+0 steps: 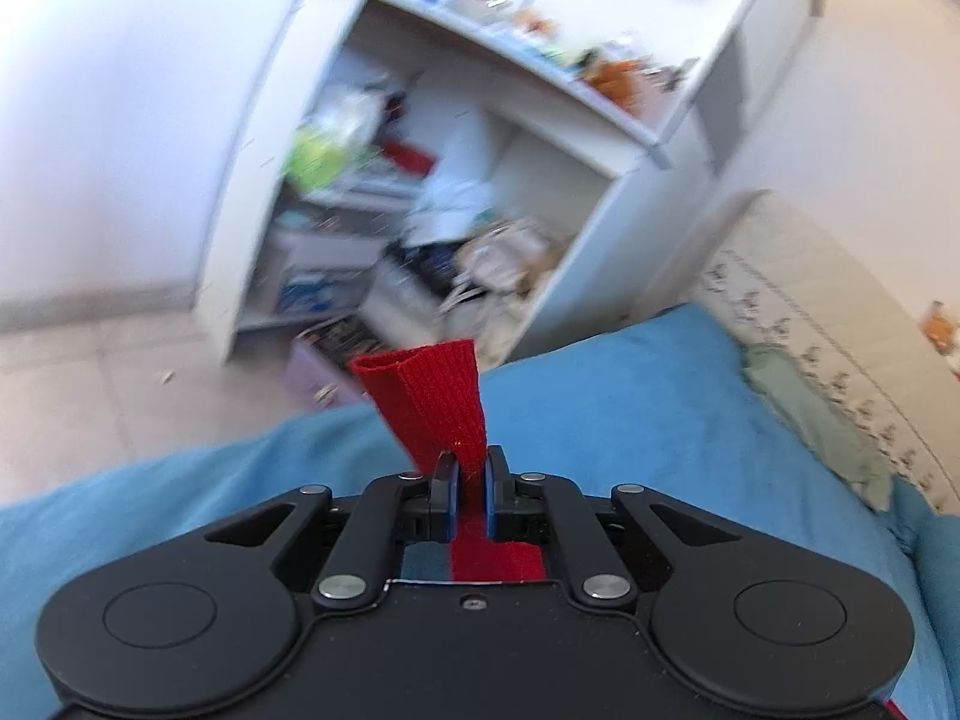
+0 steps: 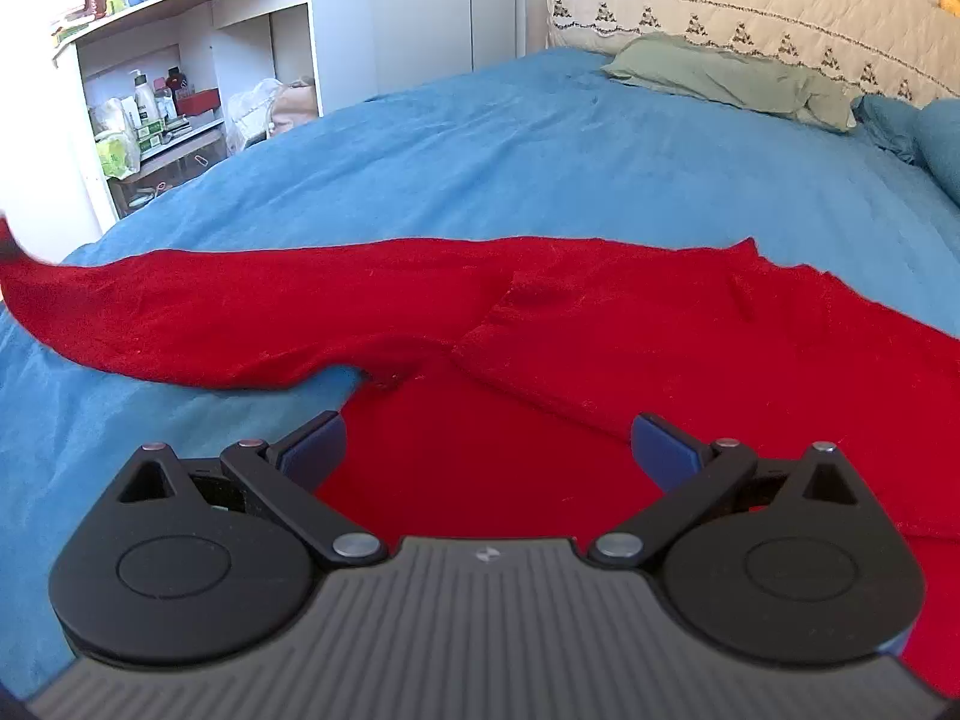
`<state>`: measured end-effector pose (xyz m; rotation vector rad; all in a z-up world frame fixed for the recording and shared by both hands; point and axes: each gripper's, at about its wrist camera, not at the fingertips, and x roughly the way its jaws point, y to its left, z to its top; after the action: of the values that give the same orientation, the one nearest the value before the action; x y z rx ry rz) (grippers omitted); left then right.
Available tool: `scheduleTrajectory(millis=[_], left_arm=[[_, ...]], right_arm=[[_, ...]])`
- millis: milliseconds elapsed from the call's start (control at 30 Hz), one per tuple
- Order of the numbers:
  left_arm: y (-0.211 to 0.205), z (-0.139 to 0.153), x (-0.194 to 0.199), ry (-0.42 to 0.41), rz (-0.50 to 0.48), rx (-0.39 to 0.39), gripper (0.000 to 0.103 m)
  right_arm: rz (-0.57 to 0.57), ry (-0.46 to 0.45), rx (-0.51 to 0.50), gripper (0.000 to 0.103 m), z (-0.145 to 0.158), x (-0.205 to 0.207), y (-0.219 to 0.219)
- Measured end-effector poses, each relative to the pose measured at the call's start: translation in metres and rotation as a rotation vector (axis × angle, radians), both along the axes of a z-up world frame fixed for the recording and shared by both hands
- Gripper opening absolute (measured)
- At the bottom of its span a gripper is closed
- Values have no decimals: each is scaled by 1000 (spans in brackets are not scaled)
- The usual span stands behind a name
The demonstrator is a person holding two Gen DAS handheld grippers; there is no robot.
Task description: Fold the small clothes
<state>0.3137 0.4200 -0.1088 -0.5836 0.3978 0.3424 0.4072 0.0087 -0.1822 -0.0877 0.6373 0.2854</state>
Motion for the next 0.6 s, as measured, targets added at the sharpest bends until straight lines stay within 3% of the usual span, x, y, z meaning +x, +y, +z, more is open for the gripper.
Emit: scheduleTrajectory(millis=[167, 367, 500, 600], left_arm=[[-58, 47, 25, -70, -166, 66, 8], [-173, 93, 66, -138, -425, 88, 8], [-270, 104, 92, -152, -604, 113, 8], [-346, 95, 108, -134, -730, 125, 8]], right_arm=[[-12, -12, -9, 103, 4, 0, -9], [-41, -36, -8, 103, 16, -6, -37], [-98, -68, -15, 103, 28, -15, -79], [-151, -85, -26, 103, 32, -25, -121]])
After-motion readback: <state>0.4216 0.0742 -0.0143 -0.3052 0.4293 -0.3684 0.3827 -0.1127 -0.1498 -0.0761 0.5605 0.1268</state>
